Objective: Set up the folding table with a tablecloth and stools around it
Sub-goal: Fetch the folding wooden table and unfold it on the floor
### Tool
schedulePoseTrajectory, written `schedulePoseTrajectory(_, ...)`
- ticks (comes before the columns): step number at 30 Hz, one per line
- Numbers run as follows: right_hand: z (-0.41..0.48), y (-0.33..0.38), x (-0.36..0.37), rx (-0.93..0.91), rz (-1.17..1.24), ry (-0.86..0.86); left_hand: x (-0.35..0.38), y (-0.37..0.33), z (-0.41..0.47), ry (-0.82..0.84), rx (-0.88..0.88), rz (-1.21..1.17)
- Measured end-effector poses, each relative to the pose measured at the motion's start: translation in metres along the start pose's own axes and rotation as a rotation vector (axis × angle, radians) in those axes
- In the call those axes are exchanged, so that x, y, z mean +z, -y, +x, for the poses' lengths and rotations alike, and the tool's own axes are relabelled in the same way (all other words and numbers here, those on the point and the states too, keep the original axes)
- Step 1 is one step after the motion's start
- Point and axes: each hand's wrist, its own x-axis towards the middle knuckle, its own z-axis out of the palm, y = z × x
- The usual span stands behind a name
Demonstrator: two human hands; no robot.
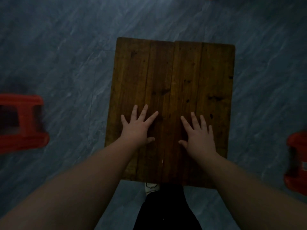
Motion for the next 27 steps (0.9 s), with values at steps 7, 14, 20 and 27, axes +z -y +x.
schedulePoseTrajectory(7, -0.003, 0.000, -0.025, 0.004, 0.017, 0.115, -0.015, -0.014, -0.017, -0.005, -0.070, -0.125)
schedulePoseTrajectory(14, -0.070, 0.002, -0.109, 0.013, 0.080, -0.051, -0.069, -0.026, -0.108, -0.153, -0.093, -0.221)
schedulePoseTrajectory(20, -0.171, 0.020, -0.200, -0.006, 0.157, -0.213, -0.138, -0.033, -0.226, -0.316, -0.085, -0.289)
schedulePoseTrajectory(27, -0.326, 0.036, -0.281, -0.066, 0.262, -0.434, -0.196, -0.065, -0.381, -0.497, 0.038, -0.462)
